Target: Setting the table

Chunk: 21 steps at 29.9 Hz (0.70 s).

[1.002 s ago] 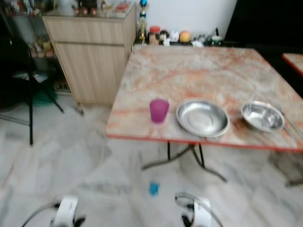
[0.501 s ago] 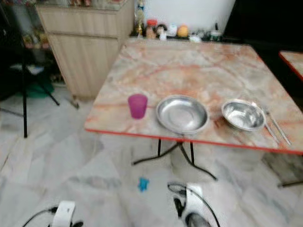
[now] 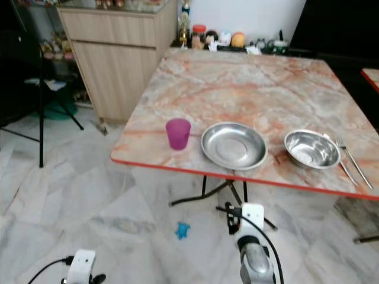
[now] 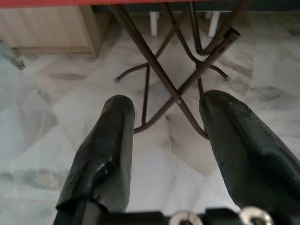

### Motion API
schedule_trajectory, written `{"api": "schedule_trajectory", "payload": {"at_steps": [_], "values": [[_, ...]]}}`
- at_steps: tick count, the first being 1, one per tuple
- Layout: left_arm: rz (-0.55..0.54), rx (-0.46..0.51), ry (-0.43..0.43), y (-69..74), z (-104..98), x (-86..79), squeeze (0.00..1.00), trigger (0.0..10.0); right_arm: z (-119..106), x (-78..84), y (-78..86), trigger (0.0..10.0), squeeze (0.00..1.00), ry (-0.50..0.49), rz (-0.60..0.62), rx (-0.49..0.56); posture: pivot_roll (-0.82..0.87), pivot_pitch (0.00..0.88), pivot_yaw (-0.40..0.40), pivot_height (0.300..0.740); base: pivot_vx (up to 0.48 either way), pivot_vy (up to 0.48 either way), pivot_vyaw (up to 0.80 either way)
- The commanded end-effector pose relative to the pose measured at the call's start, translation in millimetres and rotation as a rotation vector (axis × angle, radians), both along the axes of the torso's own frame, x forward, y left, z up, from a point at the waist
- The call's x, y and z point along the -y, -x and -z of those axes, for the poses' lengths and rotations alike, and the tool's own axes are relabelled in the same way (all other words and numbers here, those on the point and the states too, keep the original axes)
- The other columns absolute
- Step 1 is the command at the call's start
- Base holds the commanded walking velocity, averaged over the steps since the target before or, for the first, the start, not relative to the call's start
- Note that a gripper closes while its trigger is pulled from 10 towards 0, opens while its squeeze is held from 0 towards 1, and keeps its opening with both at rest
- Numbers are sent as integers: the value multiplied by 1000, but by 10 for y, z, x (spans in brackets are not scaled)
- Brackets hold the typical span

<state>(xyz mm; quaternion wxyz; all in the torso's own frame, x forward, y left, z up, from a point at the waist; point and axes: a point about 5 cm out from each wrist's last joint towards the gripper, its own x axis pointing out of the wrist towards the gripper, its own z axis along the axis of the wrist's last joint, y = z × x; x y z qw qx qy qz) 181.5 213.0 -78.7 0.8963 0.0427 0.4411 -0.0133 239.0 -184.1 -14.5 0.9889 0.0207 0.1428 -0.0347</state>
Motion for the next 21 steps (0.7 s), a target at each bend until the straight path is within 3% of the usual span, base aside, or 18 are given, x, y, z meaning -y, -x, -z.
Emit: {"api": "schedule_trajectory", "payload": {"at_steps": [1, 6, 11, 14, 16, 21], "values": [[6, -15, -1, 40, 21, 4, 0, 10000, -156, 13, 36, 10000, 0, 48, 11, 106, 98, 0, -80, 740, 0, 0, 0], [8, -12, -3, 35, 17, -1, 0, 10000, -445, 24, 37, 10000, 0, 83, 27, 256, 99, 0, -81, 740, 0, 0, 0], [10, -9, -8, 24, 10, -8, 0, 10000, -877, 111, -130, 10000, 0, 103, 85, 405, 93, 0, -74, 740, 0, 0, 0], [12, -5, -11, 16, 6, -7, 0, 10000, -1037, 131, -228, 10000, 0, 91, 106, 442, 93, 0, -71, 740, 0, 0, 0], [17, -1, -16, 3, 1, -2, 0, 10000, -1141, 201, -403, 10000, 0, 68, 160, 464, 95, 0, -68, 740, 0, 0, 0], [19, -2, -21, 0, 1, 0, 0, 10000, -1206, 247, -465, 10000, 0, 6, 238, 460, 107, 0, -71, 740, 0, 0, 0]]}}
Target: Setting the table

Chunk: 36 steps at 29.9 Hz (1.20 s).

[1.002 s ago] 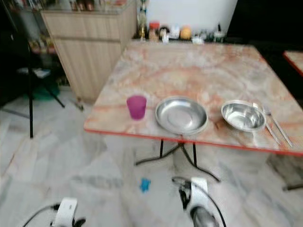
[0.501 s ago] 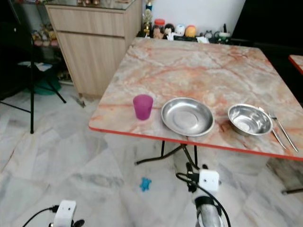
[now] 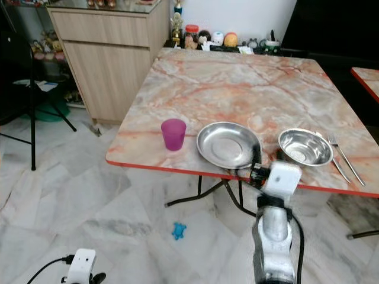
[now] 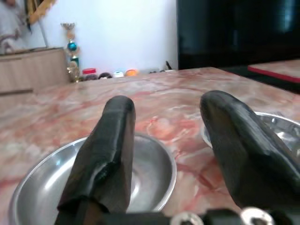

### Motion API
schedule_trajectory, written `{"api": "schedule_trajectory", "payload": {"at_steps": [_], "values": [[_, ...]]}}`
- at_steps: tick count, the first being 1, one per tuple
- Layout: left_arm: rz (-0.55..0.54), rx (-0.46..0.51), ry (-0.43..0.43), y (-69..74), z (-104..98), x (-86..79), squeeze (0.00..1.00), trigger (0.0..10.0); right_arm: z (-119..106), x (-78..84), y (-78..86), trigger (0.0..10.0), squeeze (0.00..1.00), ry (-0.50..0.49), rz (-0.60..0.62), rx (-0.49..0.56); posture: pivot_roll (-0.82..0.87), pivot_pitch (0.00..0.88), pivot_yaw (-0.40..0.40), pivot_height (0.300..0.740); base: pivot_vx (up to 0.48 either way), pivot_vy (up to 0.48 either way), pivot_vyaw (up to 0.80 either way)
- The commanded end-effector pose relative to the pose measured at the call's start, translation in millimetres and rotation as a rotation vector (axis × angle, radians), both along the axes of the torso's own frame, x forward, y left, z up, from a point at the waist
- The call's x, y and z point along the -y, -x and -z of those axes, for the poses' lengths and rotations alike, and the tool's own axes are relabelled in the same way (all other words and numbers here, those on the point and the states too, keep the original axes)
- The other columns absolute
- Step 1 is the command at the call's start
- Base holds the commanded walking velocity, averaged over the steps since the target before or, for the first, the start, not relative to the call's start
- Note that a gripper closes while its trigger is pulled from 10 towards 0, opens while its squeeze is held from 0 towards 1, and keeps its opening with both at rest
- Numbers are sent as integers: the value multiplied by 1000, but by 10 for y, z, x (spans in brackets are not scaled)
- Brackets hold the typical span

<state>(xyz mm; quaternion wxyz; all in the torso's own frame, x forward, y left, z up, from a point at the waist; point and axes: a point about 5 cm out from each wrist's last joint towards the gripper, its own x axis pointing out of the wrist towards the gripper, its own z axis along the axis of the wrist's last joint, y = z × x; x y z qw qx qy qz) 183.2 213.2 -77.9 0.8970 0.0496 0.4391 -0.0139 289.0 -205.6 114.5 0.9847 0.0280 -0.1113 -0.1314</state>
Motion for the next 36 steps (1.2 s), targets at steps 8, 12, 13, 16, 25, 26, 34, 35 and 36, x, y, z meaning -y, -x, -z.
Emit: {"api": "schedule_trajectory", "payload": {"at_steps": [8, 12, 13, 16, 25, 26, 34, 35, 36], "values": [[13, -13, -17, 30, 16, -2, 0, 10000, 79, -65, 36, 10000, 0, -71, 1, -58, 98, 0, -66, 740, 0, 0, 0], [17, -13, -15, 29, 17, 6, 0, 10000, 91, -53, 23, 10000, 0, -91, 16, -72, 98, 0, -68, 740, 0, 0, -569], [17, -13, -15, 29, 17, 7, 0, 10000, 90, -53, 23, 10000, 0, -90, 15, -74, 98, 0, -68, 740, 0, 0, -800], [15, -13, -15, 32, 19, 10, 0, 10000, 71, -54, 14, 10000, 0, -65, 5, -70, 98, 0, -69, 740, 0, 0, -321], [9, -16, -15, 43, 26, 14, 0, 10000, 89, -96, 1, 10000, 0, -73, -24, -86, 97, 0, -74, 740, 65, 0, 0], [8, -16, -14, 43, 26, 15, 0, 10000, 87, -99, 0, 10000, 0, -71, -26, -86, 97, 0, -74, 740, 300, 0, 0], [7, -17, -11, 47, 28, 17, 0, 10000, 94, -67, 15, 10000, 0, -61, -12, -89, 95, 0, -74, 740, 326, 0, 0], [7, -17, -12, 47, 28, 16, 0, 10000, 92, -69, 15, 10000, 0, -61, -13, -88, 94, 0, -74, 740, 352, 0, 0], [7, -17, -12, 47, 28, 15, 0, 10000, 91, -71, 15, 10000, 0, -62, -15, -88, 94, 0, -73, 740, 352, 0, 0]]}}
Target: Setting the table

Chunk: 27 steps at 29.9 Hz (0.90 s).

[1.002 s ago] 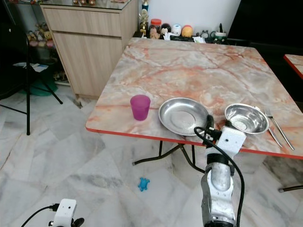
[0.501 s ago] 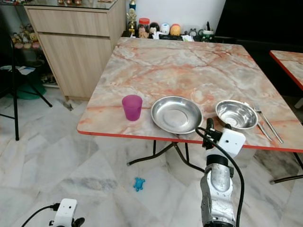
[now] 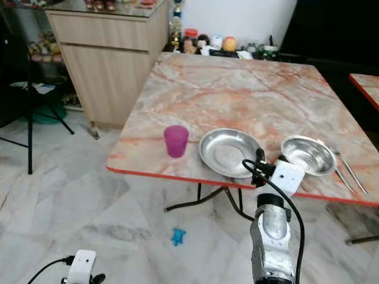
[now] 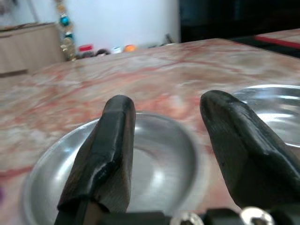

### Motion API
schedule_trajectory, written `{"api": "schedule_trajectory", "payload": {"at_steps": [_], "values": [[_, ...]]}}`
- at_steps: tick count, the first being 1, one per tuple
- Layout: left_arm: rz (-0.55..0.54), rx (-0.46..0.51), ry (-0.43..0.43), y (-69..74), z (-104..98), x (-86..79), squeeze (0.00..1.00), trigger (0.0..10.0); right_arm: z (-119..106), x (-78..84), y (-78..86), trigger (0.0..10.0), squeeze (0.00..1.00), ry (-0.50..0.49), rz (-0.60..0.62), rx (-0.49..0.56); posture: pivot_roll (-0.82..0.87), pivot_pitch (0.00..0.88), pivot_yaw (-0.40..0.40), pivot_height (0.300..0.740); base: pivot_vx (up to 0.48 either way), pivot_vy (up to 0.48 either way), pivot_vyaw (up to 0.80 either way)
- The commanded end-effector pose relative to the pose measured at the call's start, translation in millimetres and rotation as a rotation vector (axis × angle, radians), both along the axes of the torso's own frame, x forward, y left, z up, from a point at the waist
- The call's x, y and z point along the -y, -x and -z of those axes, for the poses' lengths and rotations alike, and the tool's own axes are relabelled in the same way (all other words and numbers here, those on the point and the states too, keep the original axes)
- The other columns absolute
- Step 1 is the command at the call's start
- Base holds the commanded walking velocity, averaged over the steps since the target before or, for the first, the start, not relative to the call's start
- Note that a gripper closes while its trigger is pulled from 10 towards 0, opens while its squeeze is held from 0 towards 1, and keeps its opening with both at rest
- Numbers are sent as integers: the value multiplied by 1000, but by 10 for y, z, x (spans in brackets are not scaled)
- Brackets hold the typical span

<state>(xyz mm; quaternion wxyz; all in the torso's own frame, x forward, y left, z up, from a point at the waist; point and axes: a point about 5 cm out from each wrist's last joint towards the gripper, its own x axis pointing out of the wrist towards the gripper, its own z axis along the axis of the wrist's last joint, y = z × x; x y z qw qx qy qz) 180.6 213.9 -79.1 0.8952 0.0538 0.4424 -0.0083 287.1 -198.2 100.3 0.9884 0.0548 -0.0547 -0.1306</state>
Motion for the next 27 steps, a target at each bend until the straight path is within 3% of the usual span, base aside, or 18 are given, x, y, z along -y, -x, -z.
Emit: {"api": "schedule_trajectory", "payload": {"at_steps": [1, 10, 14, 24, 25, 26, 27], "values": [[13, -10, 2, 20, 15, 23, 0, 10000, -52, 2, -4, 10000, 0, 4, -4, 17, 94, 0, -73, 740, 352, 0, 0], [14, -9, -10, 20, 12, 8, 0, 10000, -38, -14, 3, 10000, 0, 3, -4, 12, 97, 0, -72, 740, 342, 0, 0], [10, -9, -7, 25, 13, 4, 0, 10000, -10, 7, 46, 10000, 0, -1, 12, -3, 94, 0, -72, 740, 0, 0, 0], [8, -12, -8, 40, 21, 5, 0, 10000, 101, -1, 294, 10000, 12, -9, -40, -86, 92, 0, -76, 740, 0, 0, 0], [8, -12, -8, 42, 21, 4, 0, 10000, 112, 1, 318, 10000, 361, -12, -44, -94, 92, 0, -76, 740, 0, 0, 0], [9, -13, -9, 44, 22, 3, 0, 10000, 124, -3, 349, 10000, 1000, -14, -60, -104, 92, 0, -76, 740, 0, 0, 0], [9, -14, -10, 46, 23, 3, 0, 10000, 129, -8, 370, 10000, 1000, -15, -74, -108, 92, 0, -76, 740, 0, 0, 0]]}}
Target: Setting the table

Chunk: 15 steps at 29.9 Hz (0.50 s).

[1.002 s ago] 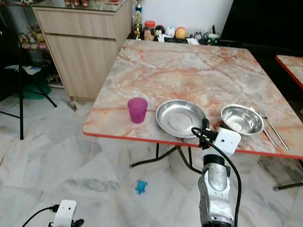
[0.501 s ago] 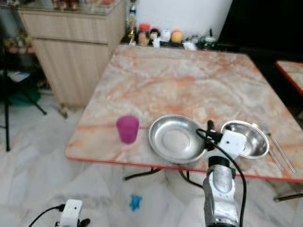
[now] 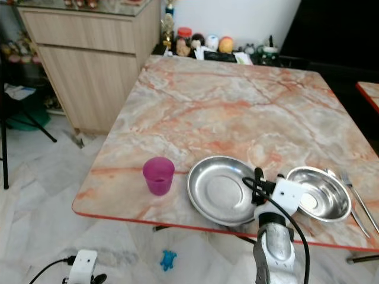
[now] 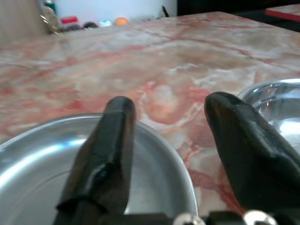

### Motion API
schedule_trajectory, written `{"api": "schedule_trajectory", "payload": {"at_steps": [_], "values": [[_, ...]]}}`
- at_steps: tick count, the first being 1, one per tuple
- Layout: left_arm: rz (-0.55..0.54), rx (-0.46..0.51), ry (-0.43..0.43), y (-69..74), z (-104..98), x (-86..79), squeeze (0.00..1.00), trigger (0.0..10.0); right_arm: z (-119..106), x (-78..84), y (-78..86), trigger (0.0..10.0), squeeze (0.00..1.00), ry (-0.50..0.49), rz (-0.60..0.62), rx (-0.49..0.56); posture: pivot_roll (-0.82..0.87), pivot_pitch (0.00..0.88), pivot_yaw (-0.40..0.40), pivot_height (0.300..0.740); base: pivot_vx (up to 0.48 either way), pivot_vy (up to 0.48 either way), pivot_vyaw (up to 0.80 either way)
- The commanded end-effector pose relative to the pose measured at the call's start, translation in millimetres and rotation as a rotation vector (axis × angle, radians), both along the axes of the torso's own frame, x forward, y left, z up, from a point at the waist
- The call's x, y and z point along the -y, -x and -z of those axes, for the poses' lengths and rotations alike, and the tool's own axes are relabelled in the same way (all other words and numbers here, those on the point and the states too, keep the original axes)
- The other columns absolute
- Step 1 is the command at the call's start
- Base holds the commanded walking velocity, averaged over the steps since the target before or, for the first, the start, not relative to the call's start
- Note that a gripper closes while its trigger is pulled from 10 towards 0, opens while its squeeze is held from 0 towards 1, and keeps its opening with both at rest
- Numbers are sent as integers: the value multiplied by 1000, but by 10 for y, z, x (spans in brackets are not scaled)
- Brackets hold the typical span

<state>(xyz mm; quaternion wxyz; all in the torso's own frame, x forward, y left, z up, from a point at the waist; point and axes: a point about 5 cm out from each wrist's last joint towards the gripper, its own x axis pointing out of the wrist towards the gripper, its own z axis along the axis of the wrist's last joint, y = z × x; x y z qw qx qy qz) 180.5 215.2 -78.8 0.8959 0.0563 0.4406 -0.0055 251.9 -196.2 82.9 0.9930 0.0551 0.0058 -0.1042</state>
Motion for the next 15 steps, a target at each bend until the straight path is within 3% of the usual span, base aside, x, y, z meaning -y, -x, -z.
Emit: {"api": "schedule_trajectory", "payload": {"at_steps": [1, 3, 10, 11, 12, 13, 15], "values": [[13, -18, -3, 46, 26, 16, 0, 10000, -41, 10, 45, 10000, 1000, -2, -28, 1, 83, 0, -75, 740, 0, 0, 0], [14, -18, -3, 45, 26, 18, 0, 10000, -43, 15, 79, 10000, 1000, 0, -37, -7, 80, 0, -75, 740, 0, 0, 0], [23, -19, 0, 42, 28, 35, 0, 10000, -43, -7, 158, 10000, 1000, -137, -43, -38, 74, 0, -74, 740, 0, 0, 0], [32, -22, -1, 46, 31, 43, 0, 10000, 4, -17, 180, 10000, 416, -178, -41, -60, 72, 0, -74, 740, 0, 0, 0], [32, -22, -1, 46, 31, 43, 0, 10000, 4, -17, 180, 10000, 416, -178, -41, -60, 72, 0, -74, 740, 0, 0, 0], [42, -24, -4, 48, 33, 48, 0, 10000, 34, -22, 195, 10000, 0, -204, -41, -73, 72, 0, -74, 740, 0, 0, 0], [47, -23, -6, 49, 34, 54, 0, 10000, 122, -40, 235, 10000, 0, -259, -59, -118, 75, 0, -74, 740, 0, 0, 0]]}}
